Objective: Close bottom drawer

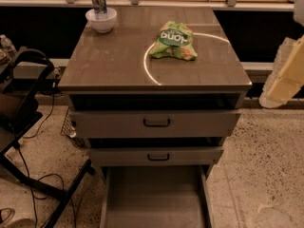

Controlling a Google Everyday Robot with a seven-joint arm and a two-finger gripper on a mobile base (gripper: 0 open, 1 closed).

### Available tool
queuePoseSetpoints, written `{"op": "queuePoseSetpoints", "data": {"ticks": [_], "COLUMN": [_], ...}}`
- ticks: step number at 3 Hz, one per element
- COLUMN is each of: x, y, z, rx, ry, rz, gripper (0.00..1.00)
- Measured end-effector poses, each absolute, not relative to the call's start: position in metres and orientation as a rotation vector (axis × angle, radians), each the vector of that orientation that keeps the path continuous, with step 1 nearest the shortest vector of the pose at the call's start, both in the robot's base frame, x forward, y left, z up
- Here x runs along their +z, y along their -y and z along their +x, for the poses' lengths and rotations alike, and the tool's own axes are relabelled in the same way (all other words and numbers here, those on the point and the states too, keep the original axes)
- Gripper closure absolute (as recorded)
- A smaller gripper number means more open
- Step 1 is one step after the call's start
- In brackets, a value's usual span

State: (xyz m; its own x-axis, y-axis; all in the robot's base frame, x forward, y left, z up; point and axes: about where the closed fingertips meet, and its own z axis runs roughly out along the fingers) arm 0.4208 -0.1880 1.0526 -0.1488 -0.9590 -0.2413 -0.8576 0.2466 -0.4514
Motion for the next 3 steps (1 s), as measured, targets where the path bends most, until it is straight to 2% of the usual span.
{"op": "queuePoseSetpoints", "data": {"ticks": [2, 3], "x": [1.036, 0.989], "y": [0.194, 0.218], "z": [0.417, 0.405], "rx": [-0.271, -0.241], "ry": [-2.045, -2.052], "rz": [-1.64, -1.598], "gripper": [0.0, 0.0]}}
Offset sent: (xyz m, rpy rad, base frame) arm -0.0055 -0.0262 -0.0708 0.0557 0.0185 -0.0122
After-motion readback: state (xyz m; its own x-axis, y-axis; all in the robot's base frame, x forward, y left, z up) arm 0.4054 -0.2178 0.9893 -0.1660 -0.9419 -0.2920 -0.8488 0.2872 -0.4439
